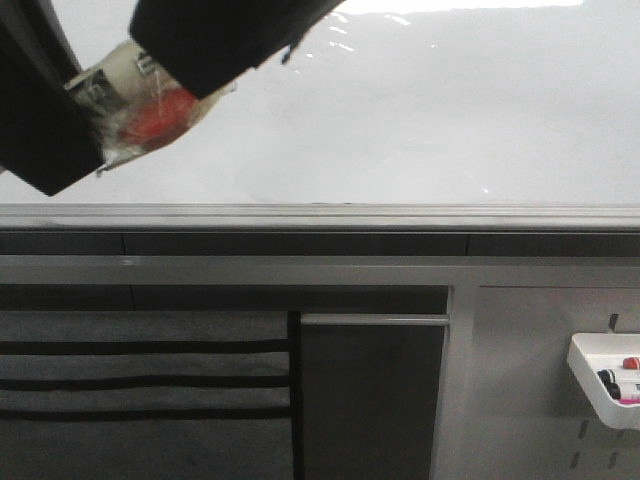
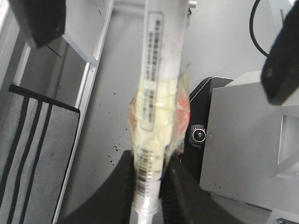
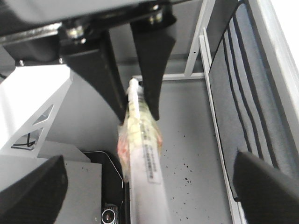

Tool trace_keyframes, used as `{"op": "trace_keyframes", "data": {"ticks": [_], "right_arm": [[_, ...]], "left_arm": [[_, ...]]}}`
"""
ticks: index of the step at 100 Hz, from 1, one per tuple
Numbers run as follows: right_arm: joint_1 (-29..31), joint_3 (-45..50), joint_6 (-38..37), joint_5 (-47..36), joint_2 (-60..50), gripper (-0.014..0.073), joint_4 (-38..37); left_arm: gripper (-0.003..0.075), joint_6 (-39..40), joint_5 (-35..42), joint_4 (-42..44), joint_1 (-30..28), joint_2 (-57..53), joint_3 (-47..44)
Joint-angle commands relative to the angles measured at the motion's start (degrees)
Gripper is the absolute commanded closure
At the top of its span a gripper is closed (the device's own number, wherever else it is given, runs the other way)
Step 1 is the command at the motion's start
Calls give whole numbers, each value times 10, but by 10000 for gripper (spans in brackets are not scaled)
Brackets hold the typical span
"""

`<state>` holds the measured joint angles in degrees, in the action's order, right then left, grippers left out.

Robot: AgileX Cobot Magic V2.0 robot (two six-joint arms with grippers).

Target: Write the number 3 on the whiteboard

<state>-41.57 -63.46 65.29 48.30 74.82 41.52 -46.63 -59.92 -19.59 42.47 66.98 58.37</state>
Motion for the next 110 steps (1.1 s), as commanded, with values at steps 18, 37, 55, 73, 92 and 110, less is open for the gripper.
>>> {"op": "trace_keyframes", "data": {"ticks": [18, 37, 55, 73, 92, 110], "right_arm": [[-1, -20, 11, -14, -12, 167, 33], [-2, -20, 23, -11, -11, 203, 36], [-25, -20, 37, -24, -4, 204, 36], [-25, -20, 37, -32, -4, 227, 36], [-25, -20, 37, -32, -1, 297, 36], [-25, -20, 37, -26, 4, 298, 35]], "left_arm": [[738, 0, 17, -10, 5, -13, 20], [738, -2, 17, -2, 5, -13, 20], [738, -35, 17, 0, 5, -13, 20], [738, -46, 17, 1, 5, -13, 20], [738, -46, 17, 2, 5, -13, 20], [738, -46, 17, 2, 5, -13, 20]]}}
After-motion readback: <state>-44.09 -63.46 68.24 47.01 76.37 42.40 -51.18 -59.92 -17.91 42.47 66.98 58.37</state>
